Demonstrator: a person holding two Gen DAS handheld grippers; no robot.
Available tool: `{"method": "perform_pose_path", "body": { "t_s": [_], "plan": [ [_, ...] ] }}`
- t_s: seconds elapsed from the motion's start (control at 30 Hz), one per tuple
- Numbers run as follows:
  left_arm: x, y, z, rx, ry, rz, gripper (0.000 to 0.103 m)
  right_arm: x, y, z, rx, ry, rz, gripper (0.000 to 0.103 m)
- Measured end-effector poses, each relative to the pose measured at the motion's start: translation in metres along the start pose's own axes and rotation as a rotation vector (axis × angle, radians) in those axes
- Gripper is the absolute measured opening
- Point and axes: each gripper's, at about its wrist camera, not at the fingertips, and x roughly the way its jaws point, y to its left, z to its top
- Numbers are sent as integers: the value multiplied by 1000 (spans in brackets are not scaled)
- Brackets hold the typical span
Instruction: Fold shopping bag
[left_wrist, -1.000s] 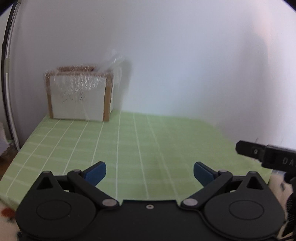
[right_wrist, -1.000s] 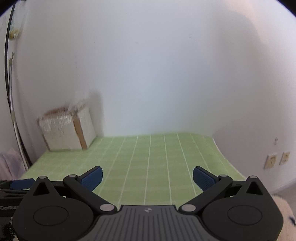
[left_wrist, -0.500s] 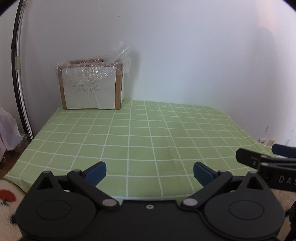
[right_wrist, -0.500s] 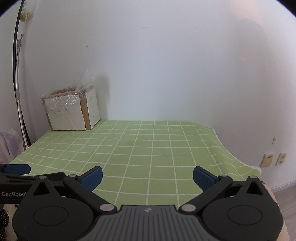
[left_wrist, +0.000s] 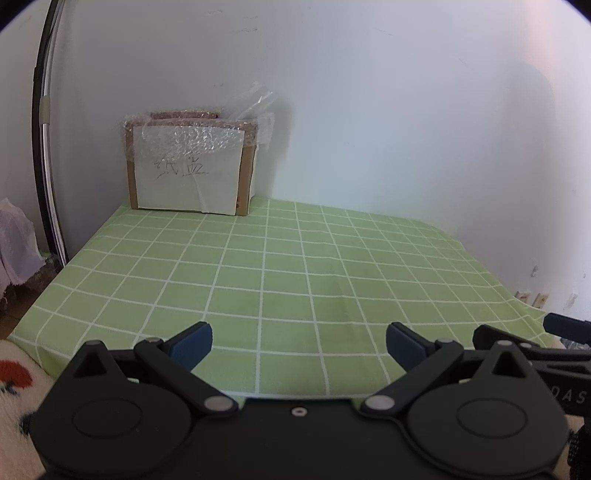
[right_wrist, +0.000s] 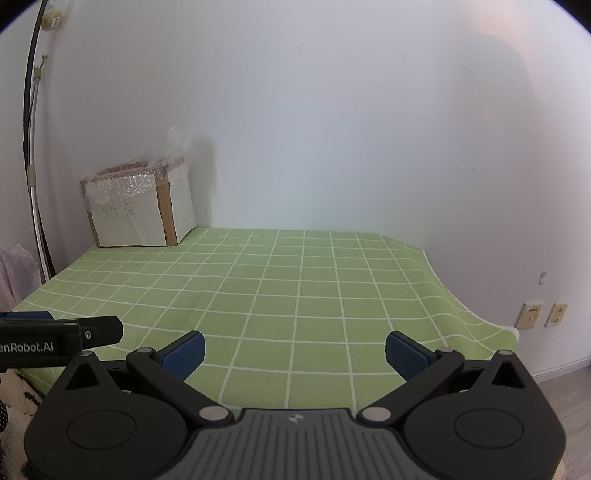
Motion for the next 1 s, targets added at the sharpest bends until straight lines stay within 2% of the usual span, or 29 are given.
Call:
{"method": "perform_pose_path", "body": {
  "t_s": [1.0],
  "plan": [
    [-2,1,-2,8,-10,4,102,1,-1,1,-18,-9,12,103]
  ]
}}
